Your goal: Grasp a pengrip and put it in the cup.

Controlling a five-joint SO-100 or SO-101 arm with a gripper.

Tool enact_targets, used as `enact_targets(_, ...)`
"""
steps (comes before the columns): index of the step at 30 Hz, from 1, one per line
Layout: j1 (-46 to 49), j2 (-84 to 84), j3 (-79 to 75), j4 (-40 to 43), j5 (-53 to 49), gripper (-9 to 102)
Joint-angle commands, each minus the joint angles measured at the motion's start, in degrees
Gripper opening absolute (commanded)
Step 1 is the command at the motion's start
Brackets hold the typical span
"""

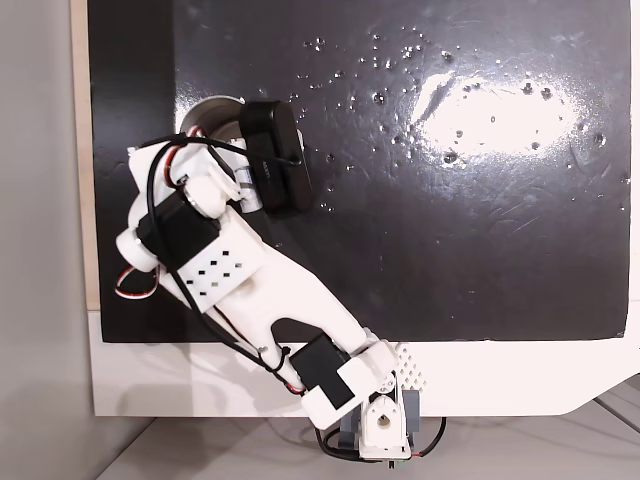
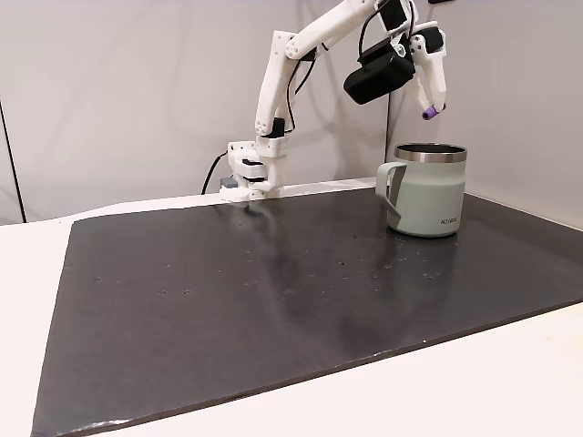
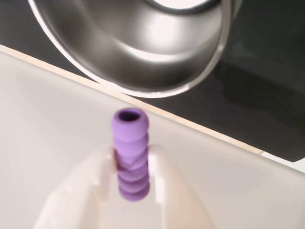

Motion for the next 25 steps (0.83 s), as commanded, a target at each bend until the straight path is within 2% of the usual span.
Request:
enact_targets(1,0.3,0.5,-2.5,-0.8,-1.2,1)
enact_targets(4,1.1,0.5,-2.3,-0.8,-2.3,2)
enact_targets(6,2.1,0.6,-2.5,-0.9,-2.5,6)
enact_targets(9,3.6,0.8,-2.5,-1.1,-2.0,29)
enact_targets(12,4.3,1.0,-2.5,-1.1,-1.3,39)
enact_targets(25,4.5,1.4,-2.3,-1.0,-1.3,40)
